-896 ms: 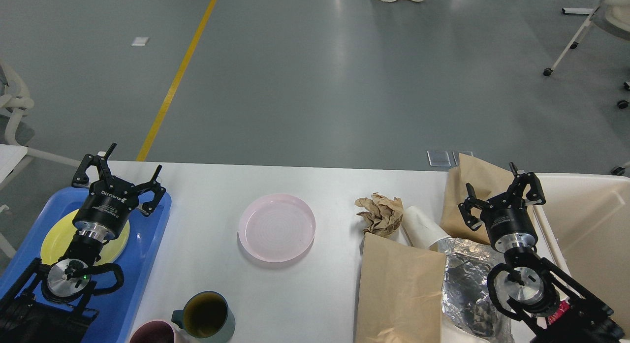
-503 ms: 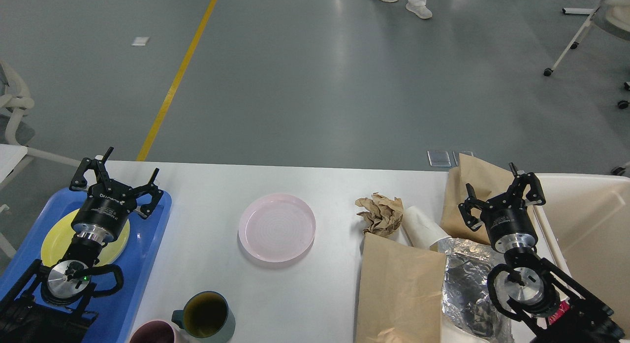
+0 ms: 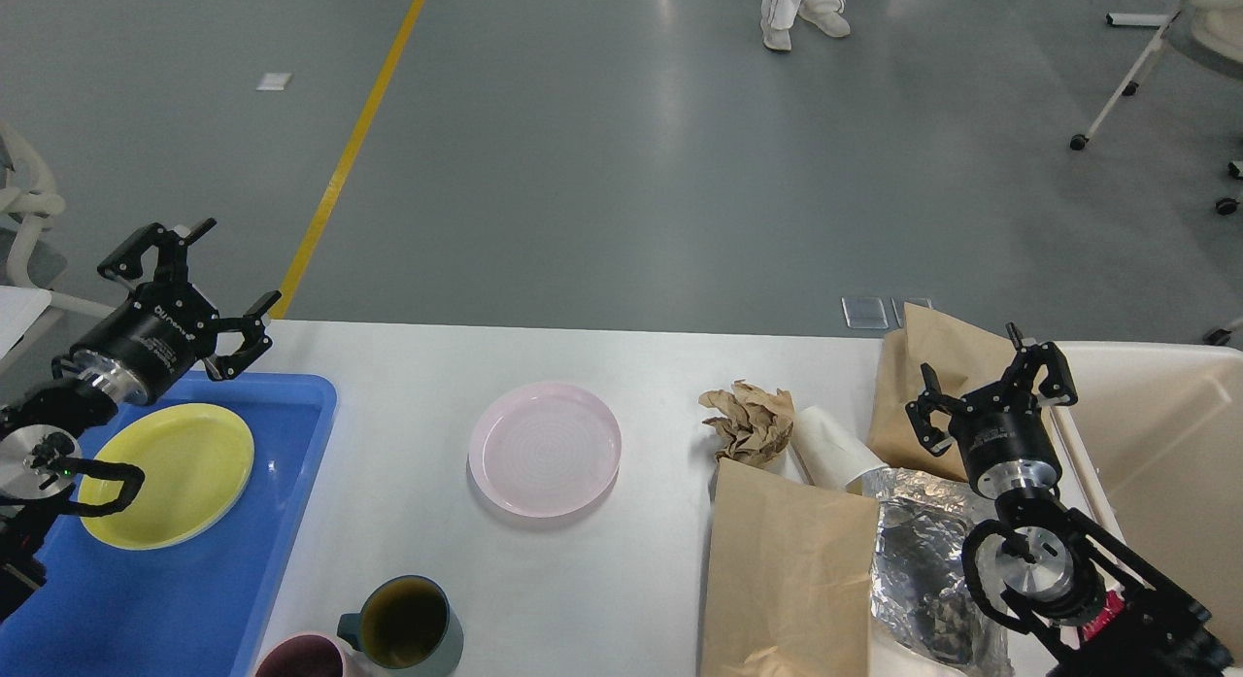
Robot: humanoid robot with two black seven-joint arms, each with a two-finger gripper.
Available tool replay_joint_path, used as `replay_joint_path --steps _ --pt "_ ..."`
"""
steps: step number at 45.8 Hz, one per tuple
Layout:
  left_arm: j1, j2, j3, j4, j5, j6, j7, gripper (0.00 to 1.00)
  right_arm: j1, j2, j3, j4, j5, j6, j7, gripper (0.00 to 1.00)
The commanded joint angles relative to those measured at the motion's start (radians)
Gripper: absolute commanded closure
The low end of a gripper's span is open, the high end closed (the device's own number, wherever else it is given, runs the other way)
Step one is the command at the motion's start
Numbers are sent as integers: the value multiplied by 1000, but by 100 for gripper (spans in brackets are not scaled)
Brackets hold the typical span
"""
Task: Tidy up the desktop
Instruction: 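Lift the left gripper up and away from the blue tray, then lower the left gripper toward the dark green mug beside the tray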
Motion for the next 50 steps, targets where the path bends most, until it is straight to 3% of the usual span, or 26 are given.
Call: replay_joint_path --steps 1,10,16,21,39,50 --pt "-154 86 270 2 -2 2 7 4 0 0 0 0 0 0 0 0" --pt "-509 139 880 2 -2 -56 -5 4 0 0 -2 0 0 0 0 0" --pt "-700 123 1169 2 -2 -78 -7 4 0 0 0 0 0 0 0 0" --pt "-836 74 1322 1 -1 -79 10 4 0 0 0 0 0 0 0 0" --pt "-1243 -105 1878 -108 -1 -102 -2 4 0 0 -2 0 0 0 0 0" --pt "-1553 -245 2051 -384 -28 -173 7 4 0 0 0 0 0 0 0 0"
